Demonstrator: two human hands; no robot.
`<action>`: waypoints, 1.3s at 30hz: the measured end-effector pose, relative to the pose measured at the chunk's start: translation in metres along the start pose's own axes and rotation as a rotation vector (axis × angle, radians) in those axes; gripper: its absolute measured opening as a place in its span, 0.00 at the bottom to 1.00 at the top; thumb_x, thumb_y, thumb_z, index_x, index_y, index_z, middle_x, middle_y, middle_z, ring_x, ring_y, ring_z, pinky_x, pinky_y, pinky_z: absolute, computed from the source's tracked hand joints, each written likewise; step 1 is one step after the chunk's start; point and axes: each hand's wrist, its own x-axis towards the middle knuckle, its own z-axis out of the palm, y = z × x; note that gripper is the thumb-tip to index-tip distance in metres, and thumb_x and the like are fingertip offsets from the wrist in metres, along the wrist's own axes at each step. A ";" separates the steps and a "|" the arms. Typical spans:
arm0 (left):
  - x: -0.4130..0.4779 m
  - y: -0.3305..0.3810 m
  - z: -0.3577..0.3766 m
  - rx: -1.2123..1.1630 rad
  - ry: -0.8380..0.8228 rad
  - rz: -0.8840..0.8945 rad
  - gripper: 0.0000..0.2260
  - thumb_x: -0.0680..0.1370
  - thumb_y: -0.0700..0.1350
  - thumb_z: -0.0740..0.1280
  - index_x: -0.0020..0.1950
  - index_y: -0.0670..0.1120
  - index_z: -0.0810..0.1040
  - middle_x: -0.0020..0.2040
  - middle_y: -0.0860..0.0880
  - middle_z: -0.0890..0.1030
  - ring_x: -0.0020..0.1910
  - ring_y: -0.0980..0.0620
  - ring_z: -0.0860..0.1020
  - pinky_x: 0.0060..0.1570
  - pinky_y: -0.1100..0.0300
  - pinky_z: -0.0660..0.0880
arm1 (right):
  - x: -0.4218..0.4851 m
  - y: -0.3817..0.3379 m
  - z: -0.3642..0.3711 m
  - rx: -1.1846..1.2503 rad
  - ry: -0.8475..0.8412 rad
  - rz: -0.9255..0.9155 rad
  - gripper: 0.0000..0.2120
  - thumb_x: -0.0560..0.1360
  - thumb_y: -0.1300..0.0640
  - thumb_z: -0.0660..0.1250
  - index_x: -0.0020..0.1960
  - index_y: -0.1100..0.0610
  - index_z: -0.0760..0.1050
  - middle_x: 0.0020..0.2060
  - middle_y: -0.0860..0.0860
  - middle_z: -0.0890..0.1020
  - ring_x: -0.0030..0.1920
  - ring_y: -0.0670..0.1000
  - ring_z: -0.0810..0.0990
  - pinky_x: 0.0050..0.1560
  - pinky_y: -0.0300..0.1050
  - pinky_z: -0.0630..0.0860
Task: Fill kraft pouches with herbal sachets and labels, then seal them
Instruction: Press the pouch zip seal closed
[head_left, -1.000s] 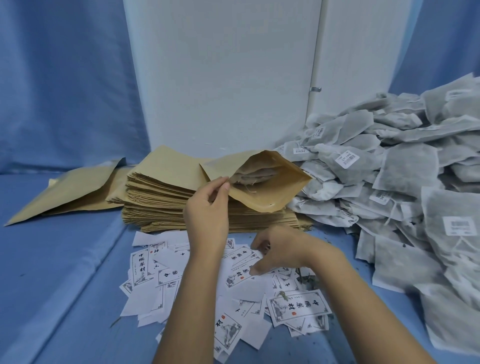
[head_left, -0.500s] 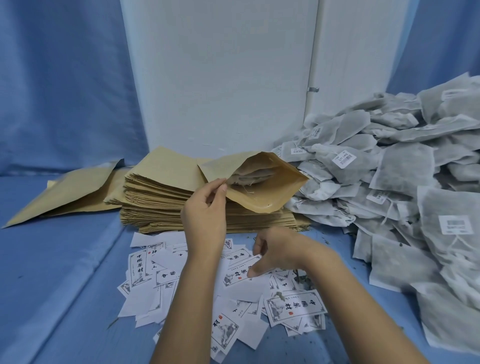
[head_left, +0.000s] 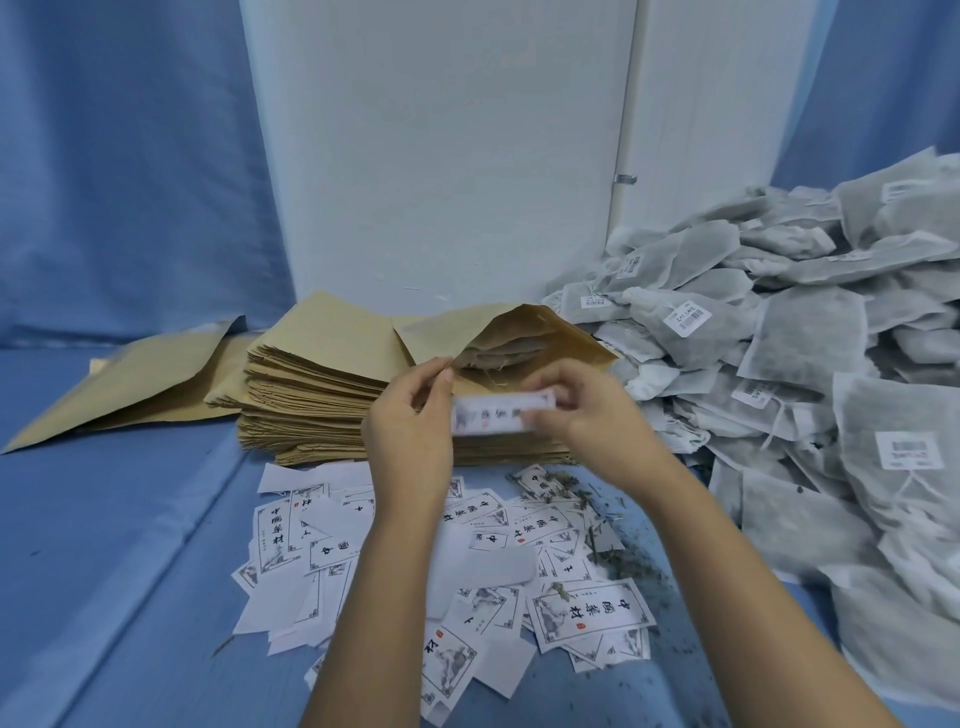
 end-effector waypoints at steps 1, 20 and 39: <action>0.000 0.000 0.000 -0.004 0.001 0.002 0.07 0.78 0.43 0.66 0.52 0.51 0.82 0.49 0.51 0.83 0.49 0.55 0.81 0.53 0.55 0.78 | 0.000 -0.001 -0.002 0.029 0.109 -0.038 0.09 0.75 0.65 0.66 0.46 0.51 0.75 0.44 0.50 0.83 0.44 0.58 0.83 0.44 0.58 0.80; -0.019 0.006 0.009 0.052 0.087 0.467 0.05 0.71 0.36 0.66 0.39 0.43 0.80 0.36 0.51 0.77 0.35 0.60 0.75 0.34 0.73 0.69 | 0.005 0.007 0.009 -0.590 0.314 -0.290 0.12 0.76 0.65 0.65 0.55 0.55 0.83 0.42 0.51 0.68 0.46 0.50 0.69 0.42 0.37 0.62; -0.019 0.003 0.013 0.069 0.051 0.469 0.04 0.72 0.35 0.66 0.40 0.40 0.80 0.37 0.51 0.76 0.36 0.62 0.74 0.35 0.74 0.68 | 0.004 0.007 0.012 -0.554 0.194 -0.212 0.12 0.80 0.57 0.58 0.46 0.58 0.79 0.38 0.53 0.81 0.41 0.55 0.77 0.38 0.47 0.69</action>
